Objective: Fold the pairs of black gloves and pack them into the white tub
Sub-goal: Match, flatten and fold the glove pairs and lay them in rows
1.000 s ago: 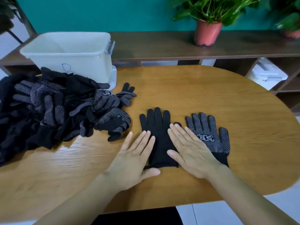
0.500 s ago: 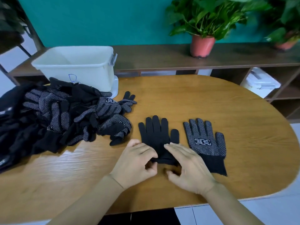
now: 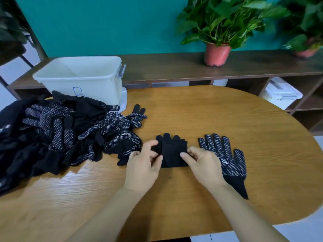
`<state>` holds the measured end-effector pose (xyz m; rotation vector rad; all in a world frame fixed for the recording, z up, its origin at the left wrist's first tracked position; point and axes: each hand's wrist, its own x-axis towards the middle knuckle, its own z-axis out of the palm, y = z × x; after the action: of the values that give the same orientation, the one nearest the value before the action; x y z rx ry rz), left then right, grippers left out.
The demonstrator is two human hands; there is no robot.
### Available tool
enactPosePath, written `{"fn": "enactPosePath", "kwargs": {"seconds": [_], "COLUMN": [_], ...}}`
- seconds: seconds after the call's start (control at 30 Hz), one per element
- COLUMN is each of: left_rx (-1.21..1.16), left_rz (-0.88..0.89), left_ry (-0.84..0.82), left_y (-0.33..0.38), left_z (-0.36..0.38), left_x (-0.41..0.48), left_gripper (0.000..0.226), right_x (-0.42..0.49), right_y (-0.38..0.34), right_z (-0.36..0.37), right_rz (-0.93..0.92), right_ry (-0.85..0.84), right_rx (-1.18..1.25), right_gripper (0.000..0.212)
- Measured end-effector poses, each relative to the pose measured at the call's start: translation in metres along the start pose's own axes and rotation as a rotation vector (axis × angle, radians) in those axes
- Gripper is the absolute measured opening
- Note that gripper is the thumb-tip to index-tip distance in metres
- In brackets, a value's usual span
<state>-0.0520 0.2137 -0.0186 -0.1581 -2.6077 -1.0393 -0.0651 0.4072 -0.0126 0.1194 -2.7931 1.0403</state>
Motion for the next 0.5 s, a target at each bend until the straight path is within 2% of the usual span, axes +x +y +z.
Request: {"fn": "enactPosePath", "kwargs": {"seconds": [0.07, 0.13, 0.2, 0.27, 0.4, 0.5], "left_rx": [-0.03, -0.032, 0.0, 0.04, 0.217, 0.298], "left_rz": [-0.051, -0.06, -0.065, -0.068, 0.0, 0.077], "left_ry": [0.02, 0.041, 0.054, 0.059, 0.057, 0.083], "left_y": [0.001, -0.001, -0.002, -0.001, -0.001, -0.005], "left_z": [0.005, 0.011, 0.015, 0.017, 0.023, 0.023], "left_x": [0.006, 0.009, 0.01, 0.012, 0.012, 0.011], "left_gripper": [0.048, 0.049, 0.046, 0.041, 0.036, 0.033], "right_x": [0.008, 0.012, 0.013, 0.014, 0.015, 0.014], "right_y": [-0.003, -0.007, -0.009, -0.008, -0.004, -0.001], "right_z": [0.003, 0.006, 0.013, 0.023, 0.038, 0.036], "right_rz": [0.018, 0.024, 0.021, 0.008, -0.097, -0.2], "right_ry": [0.003, 0.024, 0.076, 0.155, 0.274, 0.396], "right_rx": [-0.075, -0.098, -0.138, -0.17, -0.309, -0.386], "right_gripper": [0.037, 0.027, 0.02, 0.024, 0.024, 0.007]}}
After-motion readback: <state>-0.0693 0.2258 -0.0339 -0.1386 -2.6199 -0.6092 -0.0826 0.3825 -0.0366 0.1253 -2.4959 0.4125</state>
